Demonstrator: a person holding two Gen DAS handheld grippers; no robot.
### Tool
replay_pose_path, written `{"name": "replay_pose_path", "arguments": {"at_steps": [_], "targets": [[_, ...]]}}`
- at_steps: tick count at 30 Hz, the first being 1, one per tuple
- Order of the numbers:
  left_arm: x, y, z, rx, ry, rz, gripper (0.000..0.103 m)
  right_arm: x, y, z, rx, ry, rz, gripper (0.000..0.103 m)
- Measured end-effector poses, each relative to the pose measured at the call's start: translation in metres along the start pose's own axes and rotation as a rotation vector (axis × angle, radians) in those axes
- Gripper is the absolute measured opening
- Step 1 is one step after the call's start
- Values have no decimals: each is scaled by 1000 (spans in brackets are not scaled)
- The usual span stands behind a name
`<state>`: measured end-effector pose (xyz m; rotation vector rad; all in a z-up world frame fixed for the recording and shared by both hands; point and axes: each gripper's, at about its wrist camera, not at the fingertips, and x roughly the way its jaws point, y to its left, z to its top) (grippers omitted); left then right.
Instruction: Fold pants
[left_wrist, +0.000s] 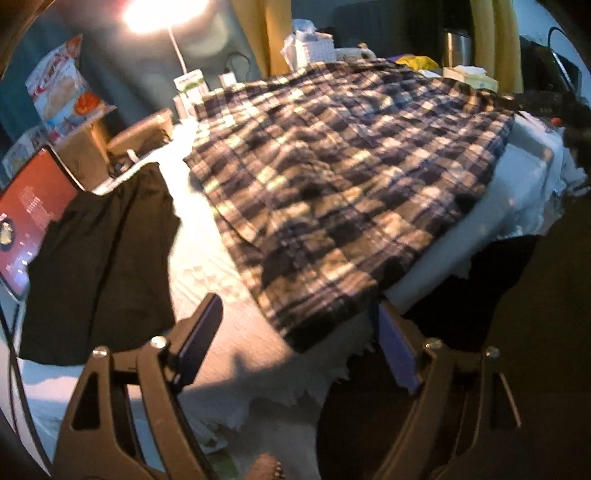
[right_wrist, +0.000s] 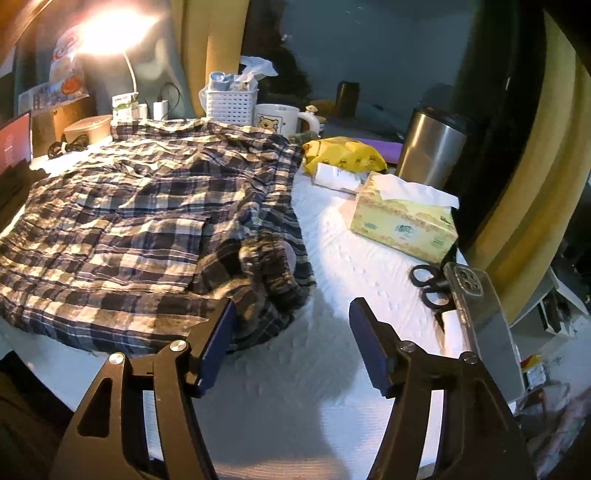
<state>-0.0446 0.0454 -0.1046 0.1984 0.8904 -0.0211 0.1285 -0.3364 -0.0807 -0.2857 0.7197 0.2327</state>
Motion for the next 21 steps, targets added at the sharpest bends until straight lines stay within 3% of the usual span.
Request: {"name": "replay_pose_path", "arguments": {"at_steps": [3, 12, 16, 18, 21], "targets": [[1, 3, 4, -5, -26, 36, 83, -2, -4, 0, -4, -4, -15, 68], [6, -8, 8, 40, -88, -31, 83, -6, -14, -11, -48, 19, -80, 69], [5, -19, 7, 82, -132, -61, 82, -4, -8, -20, -133, 41, -80, 69], [7, -19, 7, 65, -139, -84, 78, -1, 3, -22, -195, 48, -72, 69], [10, -13, 6, 0, -131, -154, 64, 8, 31, -24, -324, 28, -28, 69]]}}
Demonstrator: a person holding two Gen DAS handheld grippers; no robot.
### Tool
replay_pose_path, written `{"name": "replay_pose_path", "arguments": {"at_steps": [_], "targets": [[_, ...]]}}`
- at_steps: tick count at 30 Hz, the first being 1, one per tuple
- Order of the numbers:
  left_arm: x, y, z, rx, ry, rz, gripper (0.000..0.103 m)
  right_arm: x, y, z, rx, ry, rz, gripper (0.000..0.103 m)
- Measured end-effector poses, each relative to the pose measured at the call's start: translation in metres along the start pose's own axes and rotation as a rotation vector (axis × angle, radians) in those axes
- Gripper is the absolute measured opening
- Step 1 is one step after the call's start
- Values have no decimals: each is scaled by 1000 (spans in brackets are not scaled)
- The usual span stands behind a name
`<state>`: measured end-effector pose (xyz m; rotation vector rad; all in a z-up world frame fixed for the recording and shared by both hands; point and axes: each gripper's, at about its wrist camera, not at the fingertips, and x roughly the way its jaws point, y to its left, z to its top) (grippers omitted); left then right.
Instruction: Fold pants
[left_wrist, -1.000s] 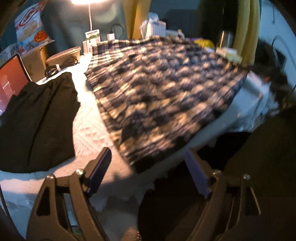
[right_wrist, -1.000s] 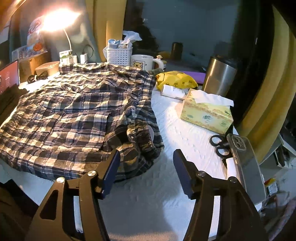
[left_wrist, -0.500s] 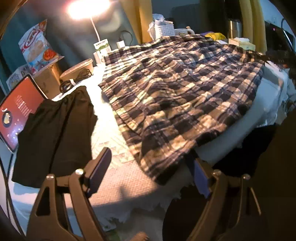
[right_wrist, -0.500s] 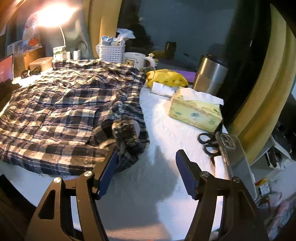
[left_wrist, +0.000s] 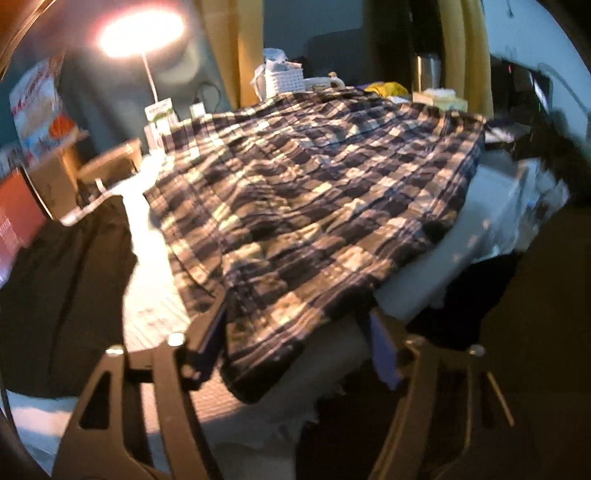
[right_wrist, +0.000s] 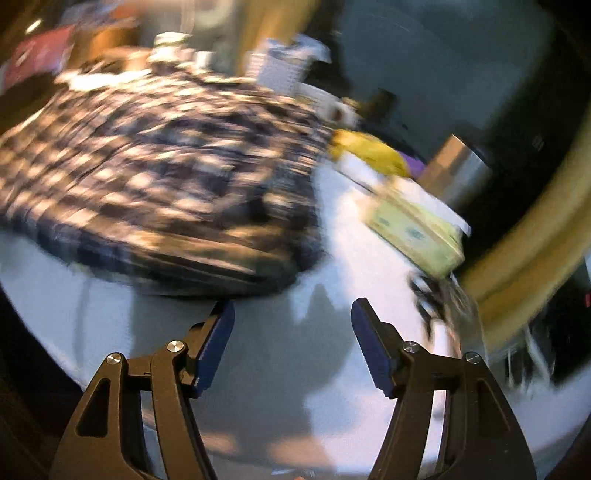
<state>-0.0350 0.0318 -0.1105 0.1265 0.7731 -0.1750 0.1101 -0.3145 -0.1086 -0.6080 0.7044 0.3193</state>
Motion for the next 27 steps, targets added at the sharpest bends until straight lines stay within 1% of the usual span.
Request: {"name": "replay_pose_path", "arguments": {"at_steps": [2, 3, 6, 8, 9, 10, 11, 12, 14, 17, 21, 27], "targets": [[0, 1, -1, -24, -4, -19, 56, 8, 12, 7, -50, -24, 7, 69], [-1, 1, -2, -34, -7, -25, 54, 13, 13, 11, -57, -35, 0, 69], [-3, 4, -4, -72, -18, -26, 39, 20, 12, 21, -47, -51, 19, 69], [-3, 9, -4, -93, -19, -16, 22, 25, 11, 27, -38, -56, 43, 69], [-3, 12, -4, -103, -18, -13, 19, 27, 11, 28, -32, -58, 55, 60], [-4, 14, -3, -113, -17, -15, 13, 28, 11, 30, -23, -62, 84, 51], [-4, 16, -3, -122, -16, -18, 9, 28, 12, 30, -18, -62, 109, 29], [-5, 17, -3, -126, -18, -15, 8, 28, 13, 31, -13, -64, 135, 14], [-9, 17, 0, -130, -37, -10, 6, 25, 17, 32, -13, -70, 128, 8], [-19, 20, 8, -133, -76, -6, 5, 19, 16, 34, 2, -86, 121, 6], [-35, 28, 25, -123, -133, 9, 5, 2, 6, 41, 42, -129, 90, 6], [-54, 42, 59, -93, -247, 24, 5, -25, -16, 64, 126, -223, 58, 5]]}}
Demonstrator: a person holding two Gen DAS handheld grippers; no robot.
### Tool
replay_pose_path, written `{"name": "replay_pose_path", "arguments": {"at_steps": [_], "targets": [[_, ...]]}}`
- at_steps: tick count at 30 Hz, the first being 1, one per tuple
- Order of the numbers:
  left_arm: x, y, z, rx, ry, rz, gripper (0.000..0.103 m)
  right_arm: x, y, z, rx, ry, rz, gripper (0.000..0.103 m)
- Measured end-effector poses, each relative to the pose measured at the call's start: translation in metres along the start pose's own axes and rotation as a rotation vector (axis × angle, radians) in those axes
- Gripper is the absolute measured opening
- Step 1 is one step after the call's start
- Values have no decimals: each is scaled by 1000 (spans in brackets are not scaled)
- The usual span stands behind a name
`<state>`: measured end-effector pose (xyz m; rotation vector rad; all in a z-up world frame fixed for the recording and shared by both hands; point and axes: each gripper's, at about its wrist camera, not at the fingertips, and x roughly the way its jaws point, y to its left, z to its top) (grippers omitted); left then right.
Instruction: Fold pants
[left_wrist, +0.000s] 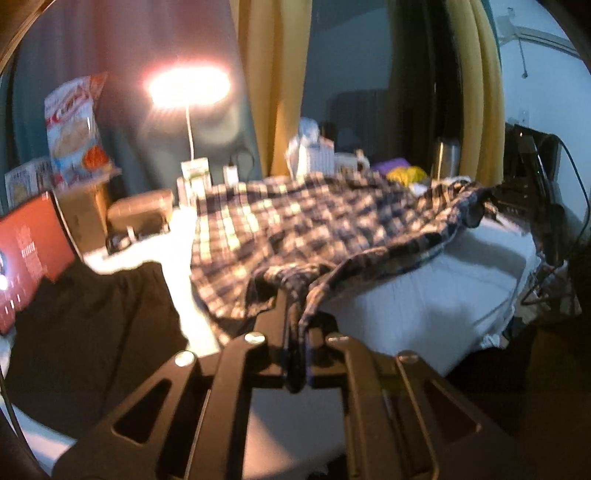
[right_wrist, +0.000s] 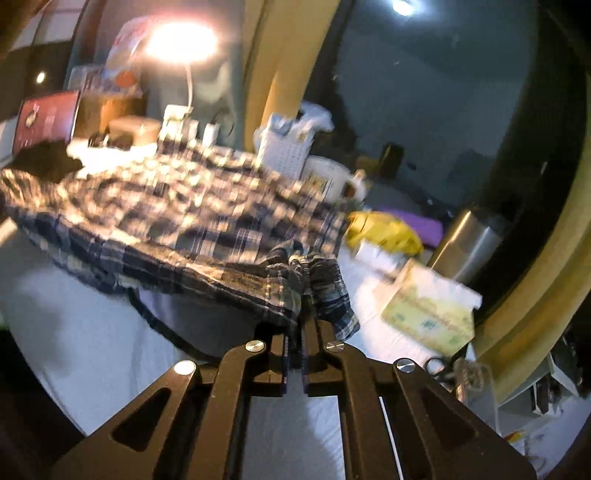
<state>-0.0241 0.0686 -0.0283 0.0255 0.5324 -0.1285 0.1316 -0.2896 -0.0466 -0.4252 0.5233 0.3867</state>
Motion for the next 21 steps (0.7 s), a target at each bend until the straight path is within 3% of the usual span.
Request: {"name": "replay_pose_path", "arguments": {"at_steps": [5, 10, 21], "targets": [[8, 14, 34, 42, -89, 16, 5, 0, -16, 24, 83, -61, -7, 5], [28, 41, 72, -2, -181, -23, 5, 12, -30, 52, 159, -110, 0, 5], [116, 92, 158, 24, -217, -8, 5, 73, -64, 114, 256, -154, 52, 5]]}}
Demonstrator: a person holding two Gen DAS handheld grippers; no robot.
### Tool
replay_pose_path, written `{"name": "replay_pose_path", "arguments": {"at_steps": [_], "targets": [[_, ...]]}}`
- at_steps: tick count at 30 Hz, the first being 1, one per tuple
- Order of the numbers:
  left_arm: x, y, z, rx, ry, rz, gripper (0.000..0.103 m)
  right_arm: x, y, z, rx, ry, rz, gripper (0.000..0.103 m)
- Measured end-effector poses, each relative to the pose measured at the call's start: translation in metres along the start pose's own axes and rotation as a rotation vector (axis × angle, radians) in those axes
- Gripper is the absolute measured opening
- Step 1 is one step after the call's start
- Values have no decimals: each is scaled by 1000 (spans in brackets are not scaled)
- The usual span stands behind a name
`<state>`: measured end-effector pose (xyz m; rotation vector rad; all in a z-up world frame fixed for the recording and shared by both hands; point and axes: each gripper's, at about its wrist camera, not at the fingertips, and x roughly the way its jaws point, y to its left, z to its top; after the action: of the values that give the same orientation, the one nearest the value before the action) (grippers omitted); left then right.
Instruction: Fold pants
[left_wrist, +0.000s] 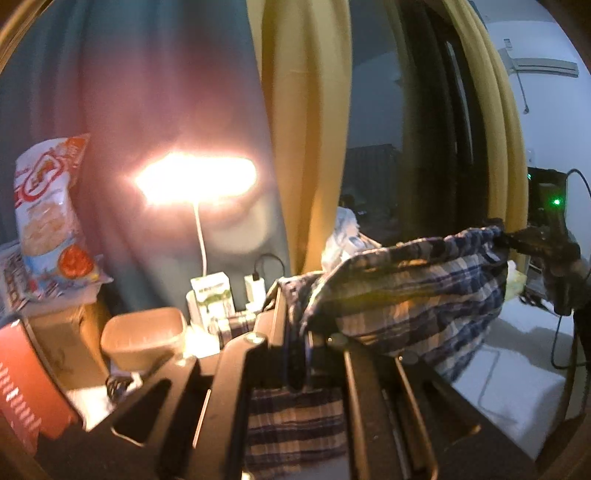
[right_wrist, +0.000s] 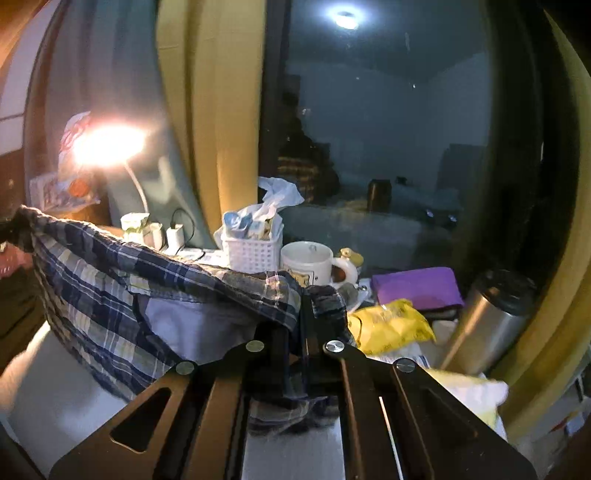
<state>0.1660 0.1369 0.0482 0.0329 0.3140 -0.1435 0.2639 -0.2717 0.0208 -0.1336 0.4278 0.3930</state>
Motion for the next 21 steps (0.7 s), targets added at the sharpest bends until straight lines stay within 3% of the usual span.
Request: {"name": "replay_pose_path", "arguments": {"at_steps": [5, 11, 16, 18, 21], "targets": [[61, 20, 5, 16, 47, 17, 5, 46, -8, 11, 14, 44, 7, 5], [127, 50, -8, -38, 132, 43, 5, 112, -8, 10, 5, 140, 13, 5], [178, 68, -27, -66, 271, 55, 8, 160, -8, 9, 3, 201, -2, 5], [196, 74, -36, -86, 320, 82, 9, 175, -9, 7, 6, 221, -6, 6], [210, 80, -43, -75, 328, 155, 14, 193, -10, 5, 6, 246, -25, 6]]}}
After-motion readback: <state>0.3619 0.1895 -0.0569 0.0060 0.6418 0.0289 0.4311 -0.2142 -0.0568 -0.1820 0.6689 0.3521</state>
